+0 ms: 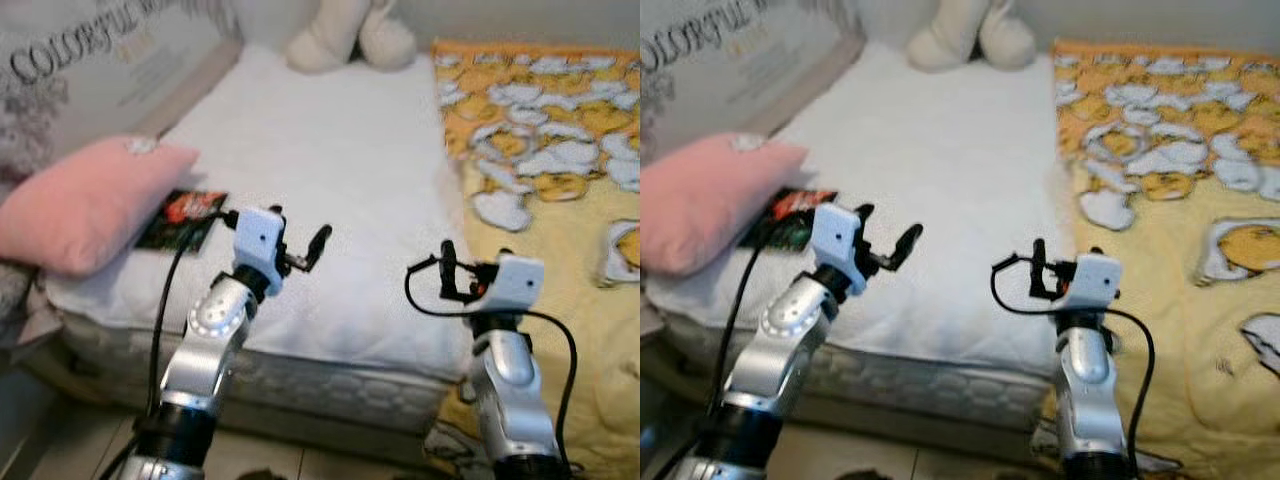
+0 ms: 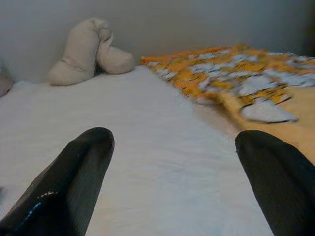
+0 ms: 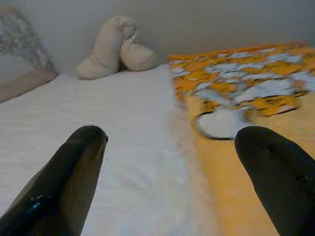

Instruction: Clean up the room

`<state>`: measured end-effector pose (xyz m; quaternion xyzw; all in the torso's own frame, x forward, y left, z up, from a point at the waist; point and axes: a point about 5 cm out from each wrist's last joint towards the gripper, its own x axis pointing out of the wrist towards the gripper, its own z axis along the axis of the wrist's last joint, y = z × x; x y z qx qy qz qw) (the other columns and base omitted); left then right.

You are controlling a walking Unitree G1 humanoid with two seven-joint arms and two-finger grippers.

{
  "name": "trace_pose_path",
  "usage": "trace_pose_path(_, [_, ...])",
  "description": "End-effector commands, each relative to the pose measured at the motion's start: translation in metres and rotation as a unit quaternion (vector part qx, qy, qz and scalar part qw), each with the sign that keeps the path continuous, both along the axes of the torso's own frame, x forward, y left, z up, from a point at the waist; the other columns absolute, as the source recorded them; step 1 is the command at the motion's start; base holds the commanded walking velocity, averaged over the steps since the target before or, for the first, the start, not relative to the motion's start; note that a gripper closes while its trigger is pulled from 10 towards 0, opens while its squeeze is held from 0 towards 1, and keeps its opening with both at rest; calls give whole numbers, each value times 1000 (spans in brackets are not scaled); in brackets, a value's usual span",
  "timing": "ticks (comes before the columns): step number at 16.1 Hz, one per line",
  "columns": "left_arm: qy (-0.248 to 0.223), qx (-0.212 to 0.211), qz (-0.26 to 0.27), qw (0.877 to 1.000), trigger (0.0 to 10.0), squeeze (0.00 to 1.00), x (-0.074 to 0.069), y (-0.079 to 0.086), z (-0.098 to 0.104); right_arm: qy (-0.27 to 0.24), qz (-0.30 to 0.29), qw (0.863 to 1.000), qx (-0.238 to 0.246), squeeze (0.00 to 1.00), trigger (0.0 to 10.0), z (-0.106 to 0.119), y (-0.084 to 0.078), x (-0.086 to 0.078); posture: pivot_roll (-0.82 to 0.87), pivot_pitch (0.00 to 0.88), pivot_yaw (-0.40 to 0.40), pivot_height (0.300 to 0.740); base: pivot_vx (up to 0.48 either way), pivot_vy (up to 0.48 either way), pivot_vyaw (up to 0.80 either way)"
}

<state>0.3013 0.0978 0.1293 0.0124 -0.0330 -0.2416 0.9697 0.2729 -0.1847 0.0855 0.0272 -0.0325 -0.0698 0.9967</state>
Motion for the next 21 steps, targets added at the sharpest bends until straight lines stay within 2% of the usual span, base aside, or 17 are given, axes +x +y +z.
trace_pose_path(1, [-3, 2, -9, 1000, 10000, 0, -1, -6, 3, -4, -8, 1000, -2, 0, 10000, 1, -5, -1, -73, 0, 50, 710, 356, -319, 0])
trace_pose_path(4, [-5, 1, -9, 1000, 10000, 0, -1, -7, 3, -3, -7, 1000, -3, 0, 10000, 1, -4, -1, -73, 0, 51, 710, 366, -306, 0])
trace_pose_path(7, [7, -10, 21, 1000, 10000, 0, 3, 0, 1, -5, -9, 1000, -4, 0, 10000, 1, -5, -2, -74, 0, 49, 710, 404, -254, 0])
trace_pose_path(10, [76, -74, 101, 989, 10000, 0, 6, 20, -13, -11, -22, 1000, -4, 0, 10000, 3, -11, -4, -75, 0, 50, 710, 428, 0, 0])
trace_pose_path(11, [84, -77, 105, 988, 10000, 0, 4, 21, -16, -10, -22, 1000, -5, 0, 10000, 3, -11, -5, -76, 0, 50, 710, 428, 0, 0])
trace_pose_path(15, [64, -62, 74, 993, 10000, 0, 0, 10, -12, -7, -15, 1000, -5, 0, 10000, 2, -9, -5, -76, 0, 48, 710, 428, 0, 0])
trace_pose_path(18, [56, -61, 60, 995, 10000, 0, -1, 7, -8, -8, -6, 1000, -14, 0, 10000, 6, -8, -3, -73, 0, 45, 710, 0, 0, 0])
trace_pose_path(20, [44, -48, 50, 997, 10000, 0, 0, 8, -4, -21, -25, 999, -6, 0, 10000, 23, -19, 12, -57, 0, 47, 710, 0, 0, 0])
trace_pose_path(21, [42, -45, 49, 997, 10000, 0, 0, 8, -3, -21, -29, 999, -4, 0, 10000, 24, -21, 14, -57, 0, 47, 710, 0, 0, 0])
